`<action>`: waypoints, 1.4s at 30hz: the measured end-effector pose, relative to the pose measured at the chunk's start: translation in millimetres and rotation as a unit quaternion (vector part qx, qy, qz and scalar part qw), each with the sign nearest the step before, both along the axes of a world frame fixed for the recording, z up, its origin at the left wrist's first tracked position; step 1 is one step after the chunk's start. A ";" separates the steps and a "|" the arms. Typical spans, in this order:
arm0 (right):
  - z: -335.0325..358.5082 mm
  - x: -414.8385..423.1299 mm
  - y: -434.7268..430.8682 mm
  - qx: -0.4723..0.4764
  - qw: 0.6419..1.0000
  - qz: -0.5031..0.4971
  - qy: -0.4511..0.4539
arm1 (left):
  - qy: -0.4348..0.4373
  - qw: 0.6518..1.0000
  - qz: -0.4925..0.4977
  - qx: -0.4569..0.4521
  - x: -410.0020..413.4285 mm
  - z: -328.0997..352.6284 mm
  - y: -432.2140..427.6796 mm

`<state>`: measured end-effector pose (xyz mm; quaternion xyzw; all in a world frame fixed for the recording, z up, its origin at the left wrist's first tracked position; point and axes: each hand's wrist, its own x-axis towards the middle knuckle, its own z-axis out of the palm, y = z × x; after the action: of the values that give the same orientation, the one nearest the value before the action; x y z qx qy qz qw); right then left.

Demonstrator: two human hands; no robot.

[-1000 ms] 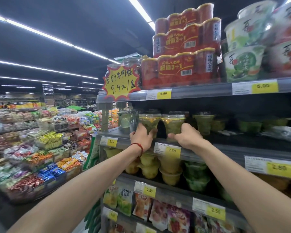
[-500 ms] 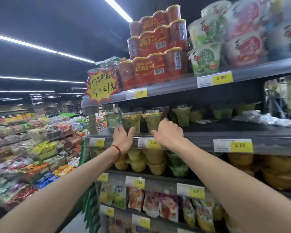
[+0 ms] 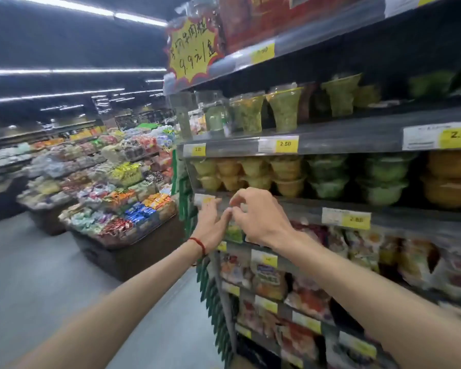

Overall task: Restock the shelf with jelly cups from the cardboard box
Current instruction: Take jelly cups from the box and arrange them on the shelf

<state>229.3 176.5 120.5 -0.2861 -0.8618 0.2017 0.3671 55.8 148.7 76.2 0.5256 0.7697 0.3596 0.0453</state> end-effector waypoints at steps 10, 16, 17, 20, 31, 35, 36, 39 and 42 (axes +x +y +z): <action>-178.6 -113.5 -72.6 -0.198 0.961 0.135 -0.139 | -0.172 0.972 0.110 -0.112 -61.5 -175.6 -156.0; -302.2 -185.8 -136.7 -0.318 0.910 0.175 -0.201 | -0.297 0.915 0.219 -0.165 -113.5 -301.7 -254.3; -323.7 -195.0 -147.7 -0.340 0.899 0.176 -0.213 | -0.317 0.902 0.235 -0.177 -120.3 -321.5 -269.6; -392.0 -224.8 -176.2 -0.391 0.866 0.178 -0.257 | -0.369 0.862 0.283 -0.202 -141.1 -381.0 -307.1; -619.6 -267.9 -178.0 -0.510 0.776 0.086 -0.360 | -0.509 0.740 0.360 -0.254 -150.7 -584.5 -324.8; -716.4 -267.7 -163.3 -0.536 0.741 0.068 -0.398 | -0.538 0.700 0.390 -0.262 -149.5 -660.3 -308.0; -730.6 -266.6 -161.6 -0.538 0.732 0.067 -0.412 | -0.540 0.693 0.398 -0.265 -150.3 -675.0 -305.2; -803.3 -261.3 -149.8 -0.541 0.704 0.075 -0.454 | -0.534 0.676 0.404 -0.308 -150.4 -747.8 -288.6; -862.8 -260.9 -140.8 -0.535 0.696 0.079 -0.473 | -0.513 0.671 0.398 -0.358 -157.3 -808.3 -276.8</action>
<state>-31.6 35.7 -742.3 -0.4230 -0.6878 0.4949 -0.3209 -101.6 -128.1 -732.1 -0.1546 0.8308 0.2531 0.4710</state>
